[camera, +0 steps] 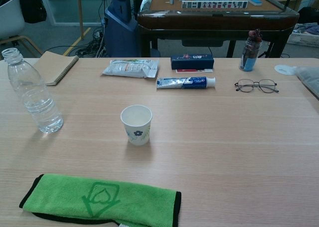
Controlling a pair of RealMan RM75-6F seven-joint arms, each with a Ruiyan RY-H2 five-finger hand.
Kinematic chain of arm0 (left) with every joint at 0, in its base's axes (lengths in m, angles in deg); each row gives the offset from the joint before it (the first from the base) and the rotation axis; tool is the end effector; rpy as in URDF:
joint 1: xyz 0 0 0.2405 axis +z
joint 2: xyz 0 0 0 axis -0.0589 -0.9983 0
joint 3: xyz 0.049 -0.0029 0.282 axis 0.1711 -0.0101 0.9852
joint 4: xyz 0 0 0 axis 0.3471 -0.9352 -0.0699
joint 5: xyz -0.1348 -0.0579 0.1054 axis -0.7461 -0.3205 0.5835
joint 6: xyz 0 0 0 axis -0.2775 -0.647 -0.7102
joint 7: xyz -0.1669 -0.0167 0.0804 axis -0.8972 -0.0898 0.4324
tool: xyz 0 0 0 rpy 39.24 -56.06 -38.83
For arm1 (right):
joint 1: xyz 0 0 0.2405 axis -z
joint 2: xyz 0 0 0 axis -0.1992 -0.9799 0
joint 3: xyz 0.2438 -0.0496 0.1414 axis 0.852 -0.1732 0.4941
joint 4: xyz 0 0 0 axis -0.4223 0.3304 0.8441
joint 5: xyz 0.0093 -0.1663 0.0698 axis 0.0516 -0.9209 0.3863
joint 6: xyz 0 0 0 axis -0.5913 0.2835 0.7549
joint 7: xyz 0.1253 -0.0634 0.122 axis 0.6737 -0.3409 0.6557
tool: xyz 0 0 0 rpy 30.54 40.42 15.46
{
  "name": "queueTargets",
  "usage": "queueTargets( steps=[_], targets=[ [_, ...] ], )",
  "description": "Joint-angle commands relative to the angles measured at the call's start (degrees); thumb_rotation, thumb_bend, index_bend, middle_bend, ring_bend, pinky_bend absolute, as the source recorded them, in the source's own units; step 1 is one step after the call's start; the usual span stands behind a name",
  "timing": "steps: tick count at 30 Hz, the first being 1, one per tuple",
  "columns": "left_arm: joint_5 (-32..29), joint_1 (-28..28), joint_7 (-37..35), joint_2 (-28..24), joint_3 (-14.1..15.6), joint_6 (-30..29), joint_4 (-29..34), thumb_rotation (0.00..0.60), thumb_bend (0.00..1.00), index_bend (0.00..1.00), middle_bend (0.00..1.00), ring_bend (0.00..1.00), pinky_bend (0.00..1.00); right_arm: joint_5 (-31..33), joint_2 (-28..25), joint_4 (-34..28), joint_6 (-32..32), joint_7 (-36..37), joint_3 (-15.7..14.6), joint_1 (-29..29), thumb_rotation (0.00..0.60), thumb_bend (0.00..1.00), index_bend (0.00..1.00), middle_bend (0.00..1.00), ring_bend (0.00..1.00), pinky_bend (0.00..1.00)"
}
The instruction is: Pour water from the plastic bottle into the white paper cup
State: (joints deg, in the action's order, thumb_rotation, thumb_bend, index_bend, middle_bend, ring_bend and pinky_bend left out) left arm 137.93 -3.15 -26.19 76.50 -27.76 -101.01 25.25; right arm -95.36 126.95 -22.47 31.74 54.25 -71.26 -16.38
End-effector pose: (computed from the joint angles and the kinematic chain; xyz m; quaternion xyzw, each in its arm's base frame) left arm -0.3427 0.2359 0.1916 -0.5929 -0.3815 -0.3592 0.6115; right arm -0.3362 -0.2298 0.1969 0.5969 -0.3547 0.3597 0.6233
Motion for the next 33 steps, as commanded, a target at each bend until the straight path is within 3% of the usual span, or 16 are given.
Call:
queueTargets(
  steps=[1, 14, 23, 33],
  targets=[
    [-0.07, -0.06, -0.16, 0.35, 0.17, 0.39, -0.66, 0.600, 0.11, 0.31, 0.16, 0.20, 0.48, -0.01, -0.18, -0.18, 0.22, 0.27, 0.12, 0.06, 0.600, 0.00, 0.18, 0.24, 0.23, 0.50],
    [-1.44, -1.64, -6.15, 2.43, -0.93, 3.47, -2.85, 0.600, 0.11, 0.23, 0.18, 0.21, 0.48, 0.27, -1.35, -0.74, 1.18, 1.97, 0.59, 0.58, 0.600, 0.00, 0.18, 0.24, 0.23, 0.50],
    [-4.02, -5.04, -8.65, 4.07, -3.17, 8.38, -3.81, 0.600, 0.05, 0.19, 0.18, 0.21, 0.48, 0.43, -1.85, -0.82, 1.16, 2.75, 0.71, 0.68, 0.600, 0.00, 0.18, 0.24, 0.23, 0.50],
    [-8.89, -7.42, -11.51, 6.49, -5.70, 12.74, -5.65, 0.600, 0.02, 0.09, 0.18, 0.21, 0.48, 0.04, -1.95, -0.96, 1.55, 2.94, 0.46, 0.98, 0.600, 0.00, 0.18, 0.24, 0.23, 0.50]
  ],
)
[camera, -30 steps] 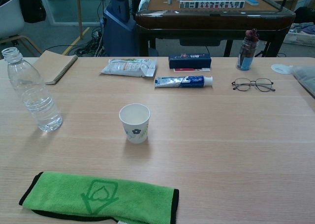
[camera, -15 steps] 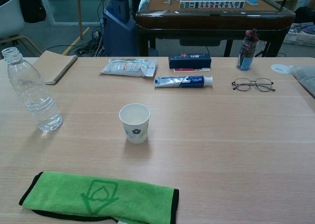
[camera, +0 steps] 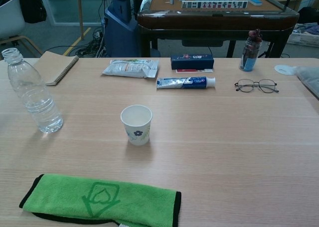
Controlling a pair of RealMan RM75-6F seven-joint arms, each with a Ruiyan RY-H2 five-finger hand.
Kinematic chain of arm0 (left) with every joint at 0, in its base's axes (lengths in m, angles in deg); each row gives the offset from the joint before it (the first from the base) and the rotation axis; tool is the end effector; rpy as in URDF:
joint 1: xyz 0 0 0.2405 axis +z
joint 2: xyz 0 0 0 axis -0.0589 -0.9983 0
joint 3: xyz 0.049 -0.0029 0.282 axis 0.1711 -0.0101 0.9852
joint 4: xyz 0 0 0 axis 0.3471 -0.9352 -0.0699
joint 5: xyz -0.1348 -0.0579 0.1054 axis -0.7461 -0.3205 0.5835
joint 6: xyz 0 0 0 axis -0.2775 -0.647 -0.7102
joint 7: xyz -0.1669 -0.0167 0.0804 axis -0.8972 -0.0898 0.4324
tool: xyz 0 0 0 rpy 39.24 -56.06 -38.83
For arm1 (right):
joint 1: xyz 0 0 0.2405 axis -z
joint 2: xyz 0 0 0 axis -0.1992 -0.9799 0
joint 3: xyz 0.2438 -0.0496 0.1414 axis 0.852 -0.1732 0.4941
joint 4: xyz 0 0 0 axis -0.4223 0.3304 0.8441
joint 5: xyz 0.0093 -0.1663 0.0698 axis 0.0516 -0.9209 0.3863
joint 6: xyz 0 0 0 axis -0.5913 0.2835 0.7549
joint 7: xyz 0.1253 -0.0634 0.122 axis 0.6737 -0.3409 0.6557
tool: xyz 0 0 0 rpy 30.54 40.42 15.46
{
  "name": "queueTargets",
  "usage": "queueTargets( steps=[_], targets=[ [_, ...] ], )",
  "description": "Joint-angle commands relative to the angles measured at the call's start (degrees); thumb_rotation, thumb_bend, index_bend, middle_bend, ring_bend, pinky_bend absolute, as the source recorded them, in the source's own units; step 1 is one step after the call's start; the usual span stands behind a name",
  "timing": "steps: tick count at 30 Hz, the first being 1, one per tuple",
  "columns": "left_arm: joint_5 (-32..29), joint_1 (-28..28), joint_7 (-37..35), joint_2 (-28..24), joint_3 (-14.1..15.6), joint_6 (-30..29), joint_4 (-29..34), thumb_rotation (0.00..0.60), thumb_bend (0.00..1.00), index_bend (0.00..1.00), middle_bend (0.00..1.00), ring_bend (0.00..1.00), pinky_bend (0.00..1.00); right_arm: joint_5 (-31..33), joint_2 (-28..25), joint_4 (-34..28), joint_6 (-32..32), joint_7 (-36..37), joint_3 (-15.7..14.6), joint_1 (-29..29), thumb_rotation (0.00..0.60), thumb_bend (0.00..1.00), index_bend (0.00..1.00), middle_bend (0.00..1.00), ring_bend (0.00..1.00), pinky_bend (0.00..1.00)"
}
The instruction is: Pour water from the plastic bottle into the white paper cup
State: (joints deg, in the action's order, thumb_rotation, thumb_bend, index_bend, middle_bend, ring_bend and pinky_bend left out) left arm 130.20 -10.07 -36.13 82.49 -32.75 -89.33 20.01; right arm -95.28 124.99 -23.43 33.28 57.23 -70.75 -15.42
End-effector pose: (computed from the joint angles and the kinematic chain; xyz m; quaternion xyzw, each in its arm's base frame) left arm -0.3487 0.2918 0.1532 -0.5472 -0.4766 -0.3994 0.5604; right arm -0.3357 -0.2254 0.2136 0.5799 -0.3588 0.3762 0.6273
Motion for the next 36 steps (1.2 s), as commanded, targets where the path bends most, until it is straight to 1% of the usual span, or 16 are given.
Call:
queueTargets(
  steps=[1, 9, 29, 36],
  targets=[
    [-1.52, -0.63, -2.00, 0.56, -0.87, 1.43, -0.50, 0.600, 0.02, 0.08, 0.18, 0.21, 0.48, -0.09, 0.04, 0.01, 0.00, -0.08, -0.09, 0.04, 0.600, 0.00, 0.18, 0.24, 0.23, 0.50],
    [-3.56, -2.24, -8.12, 1.94, -2.46, 4.88, -1.06, 0.600, 0.02, 0.08, 0.18, 0.21, 0.48, -0.01, 0.19, 0.09, -0.17, -0.22, -0.16, 0.05, 0.600, 0.00, 0.18, 0.24, 0.23, 0.50],
    [-7.82, -7.20, -6.39, 7.01, -4.02, 11.04, -4.90, 0.600, 0.02, 0.07, 0.18, 0.21, 0.48, -0.74, -1.00, -0.78, 1.82, 1.01, 0.02, 1.05, 0.600, 0.00, 0.19, 0.24, 0.23, 0.50],
    [-9.01, -8.21, -7.40, 8.33, -4.44, 12.77, -5.87, 0.600, 0.02, 0.08, 0.18, 0.21, 0.47, -0.72, -1.15, -0.64, 1.70, 1.44, 0.04, 1.09, 0.600, 0.00, 0.19, 0.24, 0.23, 0.50]
  ],
)
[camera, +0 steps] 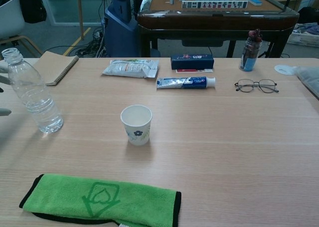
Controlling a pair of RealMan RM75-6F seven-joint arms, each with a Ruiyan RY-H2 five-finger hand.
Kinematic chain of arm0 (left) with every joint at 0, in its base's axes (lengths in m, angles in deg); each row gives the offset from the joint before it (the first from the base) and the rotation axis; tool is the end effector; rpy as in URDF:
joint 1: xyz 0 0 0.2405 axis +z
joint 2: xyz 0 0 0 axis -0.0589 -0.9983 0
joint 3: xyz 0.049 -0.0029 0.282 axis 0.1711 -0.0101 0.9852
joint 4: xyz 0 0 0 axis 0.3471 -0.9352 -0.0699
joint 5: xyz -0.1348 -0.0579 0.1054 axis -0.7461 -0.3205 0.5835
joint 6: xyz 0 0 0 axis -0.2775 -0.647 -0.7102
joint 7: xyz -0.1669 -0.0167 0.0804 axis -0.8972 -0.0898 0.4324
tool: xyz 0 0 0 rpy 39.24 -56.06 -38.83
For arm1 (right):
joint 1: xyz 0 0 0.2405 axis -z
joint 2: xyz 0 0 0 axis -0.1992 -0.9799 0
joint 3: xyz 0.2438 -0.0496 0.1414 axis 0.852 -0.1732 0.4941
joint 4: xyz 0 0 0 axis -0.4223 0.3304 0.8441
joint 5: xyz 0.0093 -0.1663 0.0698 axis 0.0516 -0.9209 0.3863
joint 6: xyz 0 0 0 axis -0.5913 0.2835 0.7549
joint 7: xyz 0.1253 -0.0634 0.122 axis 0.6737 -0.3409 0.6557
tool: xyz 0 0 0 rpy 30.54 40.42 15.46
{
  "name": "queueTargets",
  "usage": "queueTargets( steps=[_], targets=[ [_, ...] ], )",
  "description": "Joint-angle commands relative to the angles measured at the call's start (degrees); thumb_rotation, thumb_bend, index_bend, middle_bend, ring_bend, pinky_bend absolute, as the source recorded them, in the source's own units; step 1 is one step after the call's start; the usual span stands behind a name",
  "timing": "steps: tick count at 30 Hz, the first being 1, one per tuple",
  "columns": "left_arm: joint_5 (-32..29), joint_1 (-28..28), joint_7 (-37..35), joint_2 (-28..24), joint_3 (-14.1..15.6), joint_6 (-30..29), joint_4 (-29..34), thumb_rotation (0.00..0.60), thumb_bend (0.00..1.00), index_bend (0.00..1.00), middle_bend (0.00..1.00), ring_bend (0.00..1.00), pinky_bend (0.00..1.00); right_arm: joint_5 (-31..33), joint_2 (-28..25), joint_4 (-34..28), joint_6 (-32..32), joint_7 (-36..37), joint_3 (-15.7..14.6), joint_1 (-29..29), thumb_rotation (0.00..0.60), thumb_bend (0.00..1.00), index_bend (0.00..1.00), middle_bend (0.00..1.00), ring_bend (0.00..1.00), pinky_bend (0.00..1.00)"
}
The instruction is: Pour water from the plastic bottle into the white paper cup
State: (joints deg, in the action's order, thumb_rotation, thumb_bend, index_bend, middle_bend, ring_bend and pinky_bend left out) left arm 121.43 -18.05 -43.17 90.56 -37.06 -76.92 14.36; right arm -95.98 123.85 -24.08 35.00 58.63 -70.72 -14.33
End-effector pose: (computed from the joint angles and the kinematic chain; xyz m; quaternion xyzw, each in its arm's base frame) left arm -0.3373 0.3457 0.0927 -0.4968 -0.5795 -0.4225 0.4887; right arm -0.3341 -0.2188 0.2236 0.5716 -0.3563 0.3864 0.6300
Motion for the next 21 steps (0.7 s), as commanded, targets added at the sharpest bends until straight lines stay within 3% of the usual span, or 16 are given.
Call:
queueTargets(
  steps=[1, 11, 21],
  targets=[
    [-0.35, -0.32, -0.56, 0.39, -0.19, 0.53, -0.29, 0.600, 0.02, 0.08, 0.18, 0.21, 0.47, -0.03, -0.02, 0.02, -0.01, 0.06, 0.00, 0.00, 0.600, 0.00, 0.19, 0.24, 0.23, 0.50],
    [0.12, -1.12, -7.22, 0.98, -1.40, 2.45, 0.64, 0.600, 0.02, 0.09, 0.18, 0.21, 0.47, -0.37, -0.01, -0.03, -0.03, -0.08, -0.14, 0.03, 0.600, 0.00, 0.19, 0.24, 0.23, 0.50],
    [0.29, -2.60, -6.60, 2.52, -1.39, 3.05, 0.58, 0.600, 0.02, 0.12, 0.18, 0.22, 0.47, -0.10, -0.27, -0.28, -0.08, -0.07, -0.17, 0.24, 0.600, 0.00, 0.19, 0.24, 0.23, 0.50]
  ],
)
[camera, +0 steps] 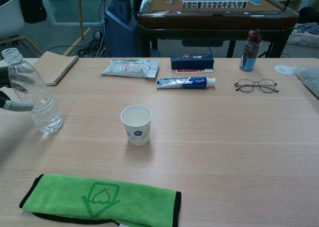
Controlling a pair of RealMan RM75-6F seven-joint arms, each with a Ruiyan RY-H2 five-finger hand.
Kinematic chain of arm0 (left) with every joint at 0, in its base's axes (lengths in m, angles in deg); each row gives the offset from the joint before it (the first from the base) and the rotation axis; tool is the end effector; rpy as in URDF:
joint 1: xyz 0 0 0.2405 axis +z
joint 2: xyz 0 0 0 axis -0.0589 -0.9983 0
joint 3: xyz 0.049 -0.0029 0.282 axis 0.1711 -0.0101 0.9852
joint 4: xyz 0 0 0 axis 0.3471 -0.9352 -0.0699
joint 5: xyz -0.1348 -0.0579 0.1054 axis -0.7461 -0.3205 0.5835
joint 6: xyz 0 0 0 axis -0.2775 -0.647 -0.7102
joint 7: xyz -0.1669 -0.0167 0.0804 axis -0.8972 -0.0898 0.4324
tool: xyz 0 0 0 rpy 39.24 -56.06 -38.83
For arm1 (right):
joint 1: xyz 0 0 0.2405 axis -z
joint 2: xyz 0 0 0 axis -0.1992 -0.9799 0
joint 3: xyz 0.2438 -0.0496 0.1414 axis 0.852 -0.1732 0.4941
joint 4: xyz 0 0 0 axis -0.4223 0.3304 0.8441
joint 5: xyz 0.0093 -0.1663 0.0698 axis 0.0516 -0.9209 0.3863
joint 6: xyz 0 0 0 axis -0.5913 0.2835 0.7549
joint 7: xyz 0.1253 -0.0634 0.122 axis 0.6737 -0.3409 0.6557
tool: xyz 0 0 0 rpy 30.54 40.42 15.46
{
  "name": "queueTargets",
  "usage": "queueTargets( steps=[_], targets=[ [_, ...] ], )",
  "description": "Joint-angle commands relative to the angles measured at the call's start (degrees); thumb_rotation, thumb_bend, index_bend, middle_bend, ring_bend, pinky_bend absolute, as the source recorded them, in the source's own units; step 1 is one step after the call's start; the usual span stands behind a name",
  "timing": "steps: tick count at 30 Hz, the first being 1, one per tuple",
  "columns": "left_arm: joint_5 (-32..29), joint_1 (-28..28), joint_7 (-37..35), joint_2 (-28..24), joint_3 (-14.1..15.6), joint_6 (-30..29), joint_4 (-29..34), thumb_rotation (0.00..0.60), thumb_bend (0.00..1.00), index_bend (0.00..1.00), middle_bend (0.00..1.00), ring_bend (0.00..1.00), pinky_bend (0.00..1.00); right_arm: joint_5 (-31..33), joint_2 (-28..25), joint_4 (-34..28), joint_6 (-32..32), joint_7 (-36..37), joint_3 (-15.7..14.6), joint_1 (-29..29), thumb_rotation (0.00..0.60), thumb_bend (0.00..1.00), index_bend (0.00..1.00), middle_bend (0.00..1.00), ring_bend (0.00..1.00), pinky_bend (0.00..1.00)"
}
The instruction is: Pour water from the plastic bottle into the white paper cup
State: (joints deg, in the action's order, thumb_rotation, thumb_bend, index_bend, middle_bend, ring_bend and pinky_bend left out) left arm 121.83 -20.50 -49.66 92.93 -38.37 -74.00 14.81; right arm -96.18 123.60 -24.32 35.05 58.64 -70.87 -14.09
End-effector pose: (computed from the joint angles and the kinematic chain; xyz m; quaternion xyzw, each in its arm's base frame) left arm -0.3125 0.3590 0.0687 -0.4749 -0.6201 -0.4570 0.4256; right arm -0.3340 -0.2169 0.2241 0.5725 -0.3572 0.3852 0.6295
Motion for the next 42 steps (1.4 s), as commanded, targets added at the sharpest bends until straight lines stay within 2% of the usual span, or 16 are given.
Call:
queueTargets(
  steps=[1, 19, 30, 34, 42],
  targets=[
    [-0.24, -0.25, -0.28, 0.26, -0.18, 0.23, 0.21, 0.600, 0.02, 0.12, 0.18, 0.22, 0.47, 0.13, -0.03, -0.08, -0.22, -0.17, -0.04, -0.02, 0.600, 0.00, 0.20, 0.24, 0.23, 0.50],
    [-2.47, -2.28, -1.31, 3.54, -0.88, 2.68, -3.25, 0.600, 0.02, 0.17, 0.18, 0.23, 0.47, -0.01, 0.08, -0.18, -0.33, -0.68, -0.13, -0.03, 0.600, 0.00, 0.20, 0.24, 0.23, 0.50],
    [-3.39, -2.81, -5.28, 3.75, -1.64, 5.59, -4.12, 0.600, 0.02, 0.19, 0.18, 0.23, 0.47, -0.05, 0.08, -0.21, -0.35, -0.70, -0.14, 0.00, 0.600, 0.00, 0.20, 0.24, 0.23, 0.50],
    [-3.29, -2.93, -5.68, 4.31, -1.68, 5.57, -4.87, 0.600, 0.02, 0.26, 0.19, 0.23, 0.47, -0.14, 0.09, -0.22, -0.22, -0.72, -0.15, 0.04, 0.600, 0.00, 0.20, 0.24, 0.23, 0.50],
    [-3.12, -3.12, -6.83, 5.05, -1.73, 6.05, -6.18, 0.600, 0.02, 0.30, 0.20, 0.24, 0.47, -0.22, 0.01, -0.25, -0.13, -0.58, -0.16, 0.11, 0.600, 0.00, 0.20, 0.24, 0.23, 0.50]
  ],
)
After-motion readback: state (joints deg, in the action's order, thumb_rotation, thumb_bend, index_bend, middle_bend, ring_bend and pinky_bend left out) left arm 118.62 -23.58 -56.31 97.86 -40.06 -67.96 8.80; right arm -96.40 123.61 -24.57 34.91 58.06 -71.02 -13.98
